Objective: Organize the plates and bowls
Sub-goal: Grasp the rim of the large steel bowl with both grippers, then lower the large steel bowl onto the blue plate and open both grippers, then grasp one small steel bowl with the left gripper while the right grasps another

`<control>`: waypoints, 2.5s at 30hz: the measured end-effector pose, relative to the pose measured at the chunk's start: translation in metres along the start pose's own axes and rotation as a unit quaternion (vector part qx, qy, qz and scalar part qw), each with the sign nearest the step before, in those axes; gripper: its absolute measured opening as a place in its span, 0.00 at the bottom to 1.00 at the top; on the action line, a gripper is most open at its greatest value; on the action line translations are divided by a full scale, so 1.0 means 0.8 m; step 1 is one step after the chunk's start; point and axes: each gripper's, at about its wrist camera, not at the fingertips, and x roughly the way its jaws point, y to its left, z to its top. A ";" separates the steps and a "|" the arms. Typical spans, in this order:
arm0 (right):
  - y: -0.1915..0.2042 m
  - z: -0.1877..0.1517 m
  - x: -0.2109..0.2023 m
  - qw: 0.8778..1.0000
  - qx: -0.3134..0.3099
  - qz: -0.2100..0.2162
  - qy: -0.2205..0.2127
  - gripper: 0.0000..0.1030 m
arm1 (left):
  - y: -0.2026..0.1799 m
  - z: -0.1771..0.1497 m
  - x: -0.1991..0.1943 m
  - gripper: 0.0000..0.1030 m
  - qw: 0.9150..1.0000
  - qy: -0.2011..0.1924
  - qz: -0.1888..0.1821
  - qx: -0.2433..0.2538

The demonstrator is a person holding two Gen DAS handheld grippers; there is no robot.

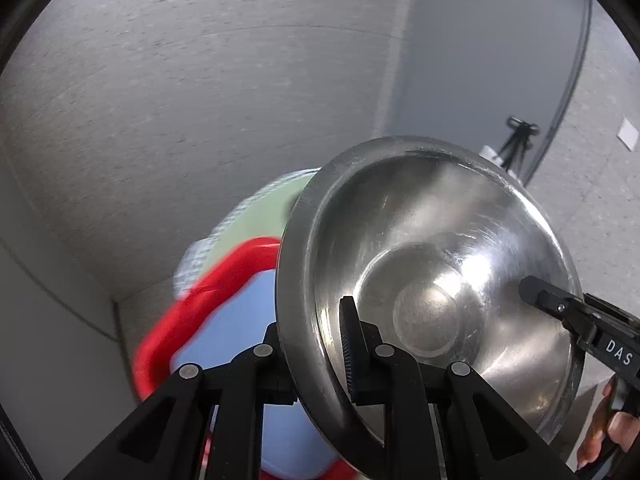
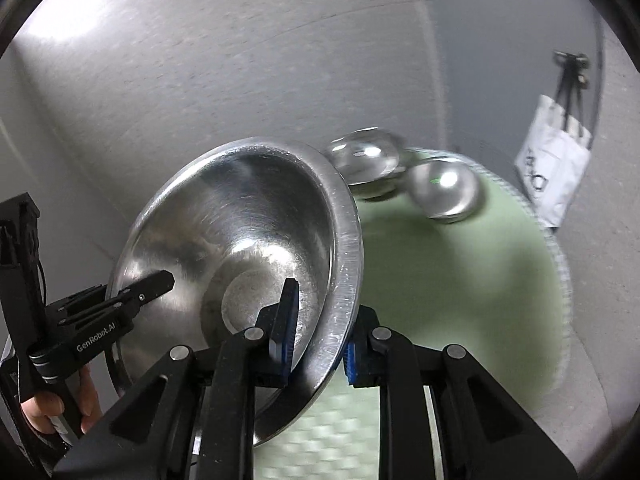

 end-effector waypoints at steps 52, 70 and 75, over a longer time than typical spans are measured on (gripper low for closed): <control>0.097 -0.072 0.094 0.997 0.005 -0.028 0.067 0.57 | 0.086 -0.022 0.014 0.79 0.997 0.005 0.067 -0.031; -0.110 0.075 0.032 0.999 -0.030 -0.002 0.017 0.68 | -0.167 0.093 0.049 0.94 0.996 -0.021 0.071 -0.049; -0.189 0.113 0.065 0.998 -0.033 -0.009 0.043 0.68 | -0.242 0.108 0.126 0.93 0.995 0.028 0.073 -0.066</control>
